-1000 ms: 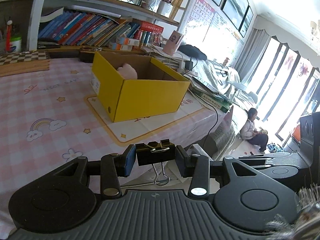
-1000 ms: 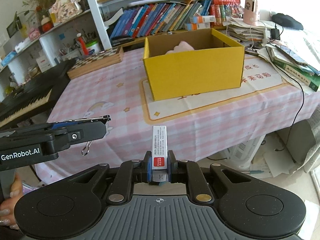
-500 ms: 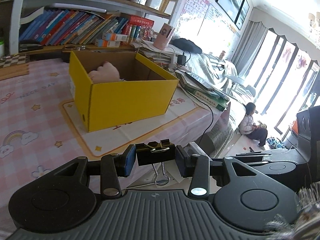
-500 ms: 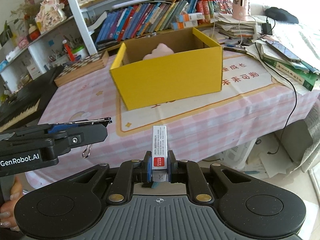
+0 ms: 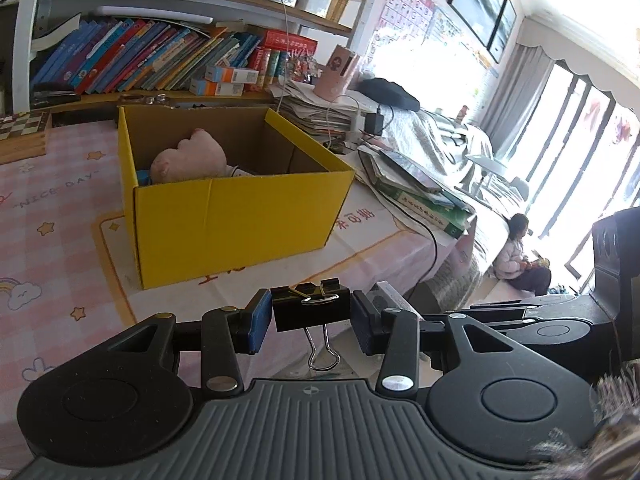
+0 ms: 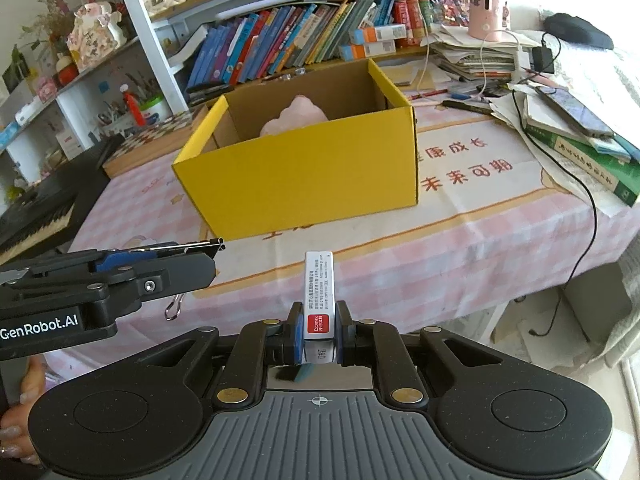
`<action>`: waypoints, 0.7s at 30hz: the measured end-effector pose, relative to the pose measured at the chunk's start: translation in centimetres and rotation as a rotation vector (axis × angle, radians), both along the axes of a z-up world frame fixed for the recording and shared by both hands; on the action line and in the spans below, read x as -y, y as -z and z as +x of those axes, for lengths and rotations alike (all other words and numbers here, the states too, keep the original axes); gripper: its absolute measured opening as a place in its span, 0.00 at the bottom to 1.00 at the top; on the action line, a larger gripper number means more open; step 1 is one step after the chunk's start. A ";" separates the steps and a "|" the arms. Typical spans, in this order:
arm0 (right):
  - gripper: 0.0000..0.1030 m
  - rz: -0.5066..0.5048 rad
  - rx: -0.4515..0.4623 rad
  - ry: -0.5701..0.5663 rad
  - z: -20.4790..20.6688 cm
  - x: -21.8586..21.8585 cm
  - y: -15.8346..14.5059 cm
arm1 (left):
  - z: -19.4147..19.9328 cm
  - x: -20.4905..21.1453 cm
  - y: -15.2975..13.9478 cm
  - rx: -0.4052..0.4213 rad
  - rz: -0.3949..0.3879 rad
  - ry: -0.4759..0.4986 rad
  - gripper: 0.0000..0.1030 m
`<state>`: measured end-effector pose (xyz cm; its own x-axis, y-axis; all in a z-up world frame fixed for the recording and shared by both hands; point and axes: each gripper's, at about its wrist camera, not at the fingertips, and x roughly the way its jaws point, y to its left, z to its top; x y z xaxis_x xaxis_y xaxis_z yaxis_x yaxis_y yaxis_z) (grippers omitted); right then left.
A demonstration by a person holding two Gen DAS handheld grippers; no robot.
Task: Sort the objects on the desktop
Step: 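Lower the clip and white box into the yellow box and open both tools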
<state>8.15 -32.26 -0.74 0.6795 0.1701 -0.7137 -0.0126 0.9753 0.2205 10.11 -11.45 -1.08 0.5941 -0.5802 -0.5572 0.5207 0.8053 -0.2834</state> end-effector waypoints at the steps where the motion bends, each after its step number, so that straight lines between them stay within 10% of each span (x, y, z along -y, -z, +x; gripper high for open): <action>1: 0.14 0.002 0.004 -0.006 0.3 0.4 0.0 | 0.2 0.3 -0.1 0.002 -0.002 -0.010 0.39; 21: 0.14 -0.064 0.251 -0.187 12.4 3.9 -4.8 | 9.8 4.1 -4.3 0.185 0.046 -0.182 0.39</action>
